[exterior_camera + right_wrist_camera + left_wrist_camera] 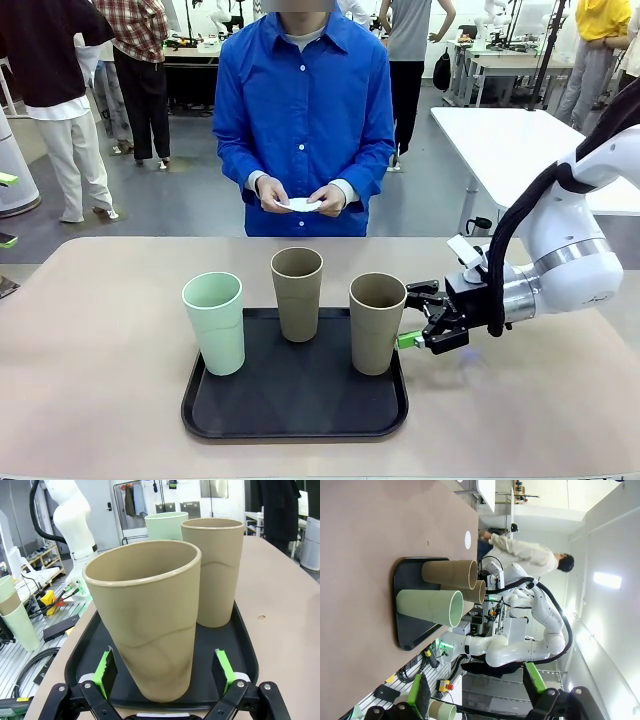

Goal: Place coasters on the table and set cups on them.
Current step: Pick up one Reusable plastic cup and place it on a coaster set by the human.

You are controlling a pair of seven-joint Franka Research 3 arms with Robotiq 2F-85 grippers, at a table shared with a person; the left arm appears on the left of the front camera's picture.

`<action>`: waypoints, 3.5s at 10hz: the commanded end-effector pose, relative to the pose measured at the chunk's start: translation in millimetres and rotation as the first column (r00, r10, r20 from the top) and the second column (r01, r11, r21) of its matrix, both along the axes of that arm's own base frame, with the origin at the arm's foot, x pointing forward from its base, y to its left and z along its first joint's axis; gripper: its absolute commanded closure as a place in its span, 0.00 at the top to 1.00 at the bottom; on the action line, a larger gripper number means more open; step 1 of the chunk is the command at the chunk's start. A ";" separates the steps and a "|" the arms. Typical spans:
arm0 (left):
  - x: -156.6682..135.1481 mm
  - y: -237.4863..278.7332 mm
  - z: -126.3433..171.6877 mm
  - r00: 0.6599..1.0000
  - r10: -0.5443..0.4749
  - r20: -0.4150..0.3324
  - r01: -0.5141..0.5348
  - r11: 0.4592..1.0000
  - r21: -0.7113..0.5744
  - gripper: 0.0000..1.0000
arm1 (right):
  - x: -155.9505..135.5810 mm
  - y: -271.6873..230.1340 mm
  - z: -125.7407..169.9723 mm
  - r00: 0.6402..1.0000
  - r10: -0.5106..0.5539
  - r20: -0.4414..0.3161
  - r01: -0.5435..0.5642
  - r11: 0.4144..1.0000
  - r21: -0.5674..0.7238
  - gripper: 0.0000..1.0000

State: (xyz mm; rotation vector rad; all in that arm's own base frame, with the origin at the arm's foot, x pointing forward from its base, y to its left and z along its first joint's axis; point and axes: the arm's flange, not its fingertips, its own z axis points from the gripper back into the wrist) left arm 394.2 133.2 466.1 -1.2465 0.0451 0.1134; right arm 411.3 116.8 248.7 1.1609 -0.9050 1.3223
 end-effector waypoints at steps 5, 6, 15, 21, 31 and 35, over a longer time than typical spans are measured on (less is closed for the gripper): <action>-0.1 2.2 1.8 1.000 -0.004 0.009 0.004 1.000 -0.006 1.00 | 1.9 20.1 -8.5 0.998 0.059 0.004 -0.059 0.998 0.008 1.00; -0.1 2.2 1.8 1.000 -0.004 0.009 0.004 1.000 -0.006 1.00 | 1.0 24.0 -9.5 0.998 0.068 0.002 -0.068 0.998 0.007 1.00; -0.1 2.2 1.8 1.000 -0.004 0.009 0.004 1.000 -0.006 1.00 | 1.9 34.0 -11.7 0.994 0.110 0.026 -0.111 0.994 0.015 0.00; -0.1 2.2 1.8 1.000 -0.004 0.009 0.004 1.000 -0.006 1.00 | -48.3 21.7 123.0 0.992 -0.052 0.114 0.046 0.997 0.055 0.00; -0.1 2.2 1.8 1.000 -0.004 0.009 0.004 1.000 -0.006 1.00 | -14.6 -49.7 195.4 0.965 -0.264 -0.009 0.263 0.959 0.110 0.83; -0.1 2.2 1.8 1.000 -0.004 0.009 0.004 1.000 -0.006 1.00 | 16.0 -164.9 219.0 0.873 -0.487 -0.027 0.486 0.865 0.126 0.83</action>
